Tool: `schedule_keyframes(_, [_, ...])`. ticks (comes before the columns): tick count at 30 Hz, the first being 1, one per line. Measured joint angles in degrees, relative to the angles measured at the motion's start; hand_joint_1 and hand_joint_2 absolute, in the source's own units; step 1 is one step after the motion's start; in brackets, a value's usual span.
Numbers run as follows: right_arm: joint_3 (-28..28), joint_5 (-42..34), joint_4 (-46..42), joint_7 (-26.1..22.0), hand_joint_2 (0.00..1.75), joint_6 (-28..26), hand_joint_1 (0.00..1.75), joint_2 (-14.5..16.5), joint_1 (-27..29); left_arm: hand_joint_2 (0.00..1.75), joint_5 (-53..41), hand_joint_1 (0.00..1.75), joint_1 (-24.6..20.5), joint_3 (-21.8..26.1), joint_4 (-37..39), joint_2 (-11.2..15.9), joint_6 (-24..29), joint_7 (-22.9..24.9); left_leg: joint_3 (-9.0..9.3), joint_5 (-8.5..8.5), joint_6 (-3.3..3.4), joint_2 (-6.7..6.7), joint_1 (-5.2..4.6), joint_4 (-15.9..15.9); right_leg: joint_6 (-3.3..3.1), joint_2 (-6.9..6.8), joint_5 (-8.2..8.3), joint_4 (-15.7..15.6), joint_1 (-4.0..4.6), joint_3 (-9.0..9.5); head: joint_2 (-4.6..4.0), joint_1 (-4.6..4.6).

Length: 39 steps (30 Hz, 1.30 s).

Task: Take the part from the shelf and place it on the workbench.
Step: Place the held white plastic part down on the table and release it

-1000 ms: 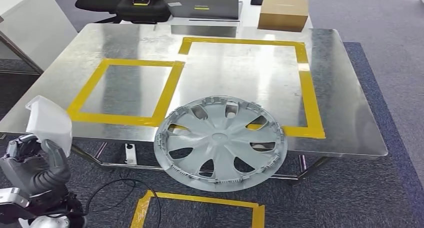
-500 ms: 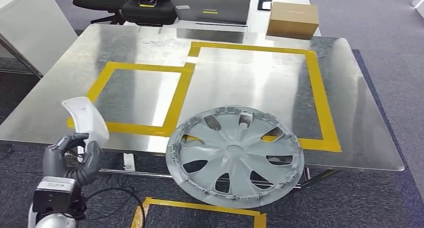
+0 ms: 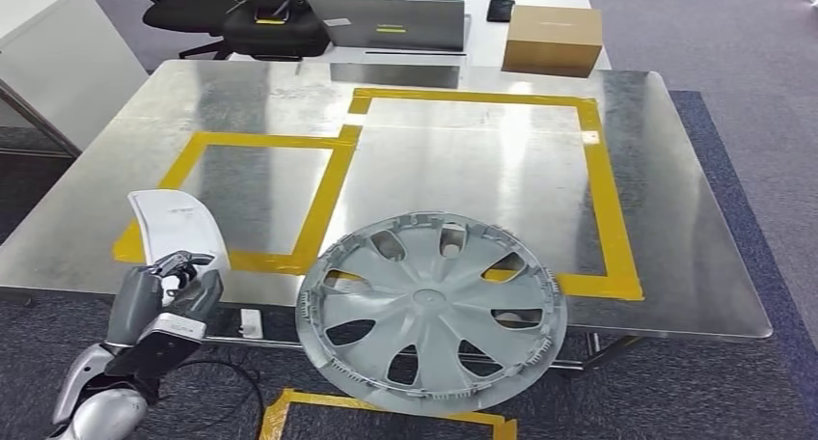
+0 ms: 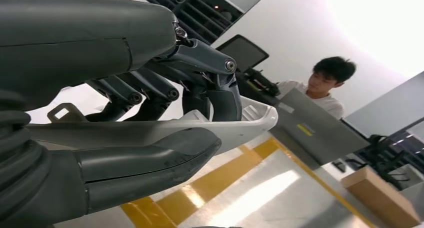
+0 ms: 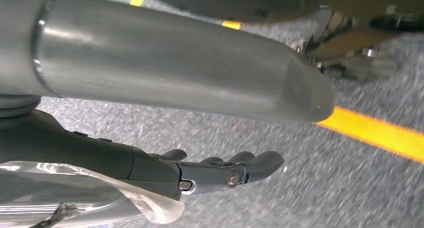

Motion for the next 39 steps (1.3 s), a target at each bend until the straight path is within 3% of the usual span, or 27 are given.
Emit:
schedule_keyframes(1, [0.0,0.1,0.0,0.0,0.00,0.0,0.00,0.0,0.0,1.75,-0.7,1.75,-0.5,0.3,0.9,0.5,-0.1,0.3,-1.14,0.03,-0.15,0.00,0.10,1.8,-0.03,0.01,-0.10,0.0,0.00,0.13,0.00,-0.01])
schedule_keyframes(2, [0.1,0.2,0.0,0.0,0.00,0.1,0.00,-0.1,0.0,1.75,-1.4,1.75,-1.1,0.6,1.8,1.0,-0.3,0.6,-1.33,1.24,-0.24,0.00,0.19,1.5,-0.02,0.03,-0.20,0.0,0.00,0.29,0.00,-0.01])
schedule_keyframes(4, [0.3,0.4,0.0,0.0,0.00,0.1,0.00,-0.2,0.0,1.75,-2.3,1.75,-2.5,1.2,3.5,1.9,-0.4,0.8,0.78,5.68,-0.24,0.03,0.35,-4.3,0.18,0.07,-0.45,0.0,-0.01,0.73,0.00,-0.02])
schedule_keyframes(6, [0.6,0.7,0.0,0.0,0.00,0.1,0.00,-0.3,-0.1,1.75,-3.0,1.75,-4.1,1.9,5.0,2.7,-0.6,1.0,3.56,8.30,0.04,0.08,0.25,-10.9,0.62,0.13,-0.69,0.1,0.15,0.89,0.00,0.00])
schedule_keyframes(7, [0.7,0.8,0.0,-0.1,0.00,0.1,0.00,-0.3,-0.2,1.75,-3.5,1.75,-4.7,2.2,5.7,3.1,-0.7,1.2,4.35,8.64,0.27,0.11,0.13,-12.9,0.91,0.15,-0.73,0.1,0.22,0.77,0.00,0.05])
schedule_keyframes(10, [1.1,1.2,0.0,-0.2,0.00,0.2,0.00,-0.5,-0.4,1.75,-6.1,1.75,-6.3,3.2,8.0,4.6,-1.1,2.3,4.46,8.31,1.27,0.11,-0.03,-13.8,1.85,0.07,-0.74,0.1,0.13,0.33,0.00,0.11])
schedule_keyframes(12, [1.3,1.5,0.0,-0.4,0.00,0.3,0.00,-0.6,-0.6,1.75,-8.2,1.75,-8.1,3.6,10.1,5.6,-1.3,2.9,4.65,8.55,2.03,0.13,0.17,-14.3,2.34,0.03,-2.15,2.1,0.08,-0.79,0.00,0.25])
schedule_keyframes(15, [1.8,1.8,0.0,-0.6,0.00,0.6,0.00,-0.8,-0.7,1.75,-10.9,0.44,-10.9,3.8,13.5,6.9,-1.6,3.1,4.69,8.62,2.50,0.21,0.15,-14.4,2.61,0.03,-6.72,12.9,0.06,-6.31,0.00,0.46])
schedule_keyframes(16, [1.9,1.9,0.1,-0.6,0.00,0.7,0.00,-0.8,-0.7,1.75,-11.5,0.00,-11.7,3.7,14.6,7.2,-1.7,3.1,4.71,8.60,2.52,0.23,0.09,-14.4,2.62,0.02,-7.29,15.7,0.06,-7.96,0.00,0.45])
schedule_keyframes(17, [2.1,2.0,0.1,-0.7,0.00,0.7,0.00,-0.9,-0.7,1.75,-12.0,0.00,-12.4,3.6,15.7,7.4,-1.8,3.0,4.76,8.58,2.54,0.21,0.04,-14.4,2.56,0.02,-6.74,16.5,0.07,-8.72,0.00,0.46])
schedule_keyframes(18, [2.3,2.1,0.1,-0.7,0.00,0.7,0.00,-1.0,-0.7,1.75,-12.5,0.00,-13.3,3.5,16.7,7.5,-1.9,3.0,4.84,8.54,2.54,0.17,-0.01,-14.4,2.42,0.03,-5.16,15.1,0.08,-8.38,0.00,0.46])
schedule_keyframes(20, [2.6,2.1,0.1,-0.8,0.00,0.8,0.00,-1.2,-0.8,1.75,-13.0,0.00,-14.9,3.2,18.3,7.6,-1.5,2.6,5.08,8.38,2.38,0.10,-0.07,-14.4,1.92,0.03,-0.84,7.5,0.17,-5.25,0.00,0.48])
schedule_keyframes(21, [2.6,2.1,0.1,-0.8,0.00,0.8,0.00,-1.3,-0.9,1.75,-13.1,0.00,-15.7,3.1,18.9,7.5,-1.1,2.3,5.11,8.28,2.22,0.08,-0.18,-14.3,1.68,0.02,0.48,3.9,0.25,-3.53,0.00,0.46])
schedule_keyframes(23, [2.8,2.0,0.1,-0.9,0.00,0.7,0.00,-1.4,-1.0,1.75,-13.1,0.00,-16.9,2.6,19.8,7.0,0.0,1.8,5.05,8.23,1.74,0.08,-0.35,-14.3,1.40,0.06,1.06,0.5,0.41,-1.83,0.00,0.40])
schedule_keyframes(25, [2.8,1.9,0.1,-0.8,0.00,0.7,0.00,-1.4,-0.9,1.75,-12.6,0.00,-17.5,1.8,20.3,6.2,0.5,1.5,5.09,8.20,1.16,0.12,-0.35,-14.4,1.06,0.13,1.16,0.2,0.31,-1.54,0.00,0.40])
schedule_keyframes(27, [2.8,1.8,0.1,-0.7,0.00,0.7,0.00,-1.4,-0.9,1.75,-10.9,0.00,-17.8,1.0,20.4,5.4,0.4,1.2,4.60,6.98,0.54,0.17,-0.26,-12.9,0.52,0.14,1.40,-0.3,0.05,-1.23,0.00,0.20])
schedule_keyframes(31, [2.8,1.3,0.2,-0.2,0.00,0.6,0.00,-1.4,-0.8,0.00,-3.4,0.00,-17.0,-0.4,19.7,2.8,-1.4,0.7,-1.40,0.99,-0.29,0.20,0.00,0.2,-0.04,0.05,1.32,-0.5,-0.05,-0.90,0.00,-0.07])
schedule_keyframes(32, [2.7,1.1,0.2,0.0,0.00,0.4,0.00,-1.3,-0.7,0.00,-0.7,0.00,-16.3,-0.8,19.0,1.7,-1.7,0.6,-2.14,1.04,-0.33,0.20,0.03,1.6,-0.04,0.07,1.27,-0.5,-0.04,-0.84,0.00,-0.07])
schedule_keyframes(33, [2.7,0.9,0.2,0.2,0.00,0.3,0.00,-1.3,-0.6,0.00,2.1,0.00,-15.5,-1.1,17.9,0.5,-1.8,0.4,-1.80,2.23,-0.29,0.21,0.06,0.7,-0.01,0.11,1.19,-0.5,-0.04,-0.73,0.00,-0.08])
schedule_keyframes(36, [2.6,0.5,0.2,0.4,0.00,-0.3,0.00,-0.9,-0.4,0.00,9.6,0.00,-13.6,-2.2,13.5,-3.2,0.0,-0.7,3.14,7.81,0.25,0.22,0.00,-10.0,0.51,0.27,0.82,-0.4,0.06,-0.26,0.00,-0.05])
schedule_keyframes(37, [2.6,0.3,0.2,0.4,0.00,-0.5,0.00,-0.8,-0.4,0.00,11.3,0.00,-13.0,-2.7,12.0,-4.2,1.0,-1.1,4.34,8.53,0.52,0.21,-0.10,-12.6,0.80,0.29,0.73,-0.3,0.14,-0.25,0.00,-0.03])
schedule_keyframes(39, [2.5,0.0,0.2,0.4,0.00,-0.8,0.00,-0.4,-0.3,0.00,13.6,0.00,-11.7,-3.7,9.2,-6.1,3.1,-2.1,5.02,8.36,1.07,0.15,-0.40,-14.2,1.47,0.27,0.65,-0.3,0.22,-0.35,0.00,0.02])
